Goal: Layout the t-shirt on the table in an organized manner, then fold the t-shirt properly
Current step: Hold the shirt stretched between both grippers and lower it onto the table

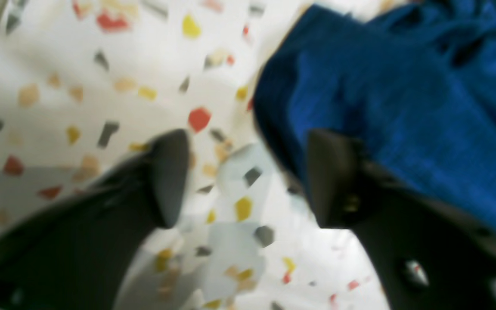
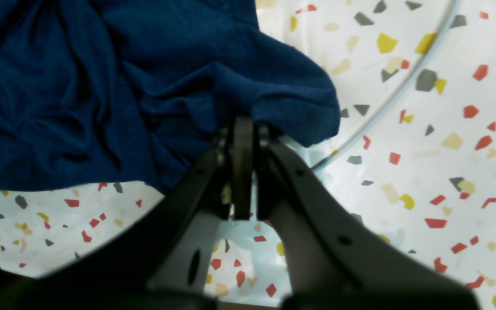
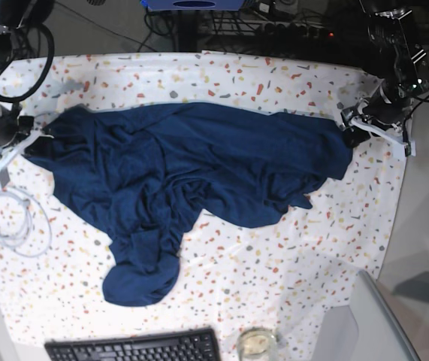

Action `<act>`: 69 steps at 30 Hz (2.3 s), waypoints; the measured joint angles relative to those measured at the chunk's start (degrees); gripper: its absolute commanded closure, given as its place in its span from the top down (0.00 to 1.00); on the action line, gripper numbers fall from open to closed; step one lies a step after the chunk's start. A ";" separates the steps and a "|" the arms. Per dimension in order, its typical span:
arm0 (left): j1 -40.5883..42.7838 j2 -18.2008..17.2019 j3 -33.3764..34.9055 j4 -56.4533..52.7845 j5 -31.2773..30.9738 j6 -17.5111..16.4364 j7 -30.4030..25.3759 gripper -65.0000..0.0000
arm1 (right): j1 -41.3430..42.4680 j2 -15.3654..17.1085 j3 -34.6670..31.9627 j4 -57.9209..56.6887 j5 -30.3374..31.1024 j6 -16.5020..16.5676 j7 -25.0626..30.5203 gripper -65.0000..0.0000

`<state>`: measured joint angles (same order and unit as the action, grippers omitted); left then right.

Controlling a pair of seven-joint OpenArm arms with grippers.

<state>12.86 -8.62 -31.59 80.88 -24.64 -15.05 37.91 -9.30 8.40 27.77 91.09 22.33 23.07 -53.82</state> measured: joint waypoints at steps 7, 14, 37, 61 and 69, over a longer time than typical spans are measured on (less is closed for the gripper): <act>-2.47 0.44 0.66 -0.13 0.59 0.00 0.42 0.48 | -0.46 0.09 -0.11 0.00 -0.07 0.00 0.00 0.00; -6.38 0.24 1.05 -0.39 0.20 -0.24 0.44 0.49 | -0.44 0.11 -0.15 0.00 -0.02 0.00 0.02 0.00; -7.19 2.60 -5.01 -6.23 -6.75 0.07 0.46 0.63 | -0.46 0.24 -0.04 0.00 -0.04 0.00 0.02 0.00; -10.97 2.73 -0.55 -11.15 -6.99 7.91 0.02 0.63 | -0.44 0.17 -0.15 0.00 -0.02 0.00 0.02 0.00; -12.37 2.54 -0.57 -12.79 -6.97 7.78 0.04 0.54 | -0.46 0.15 -0.07 0.00 -0.04 0.00 0.02 0.00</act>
<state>0.49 -6.09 -32.16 68.10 -31.62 -7.27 37.95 -9.76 8.56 27.70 91.09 22.28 23.07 -53.80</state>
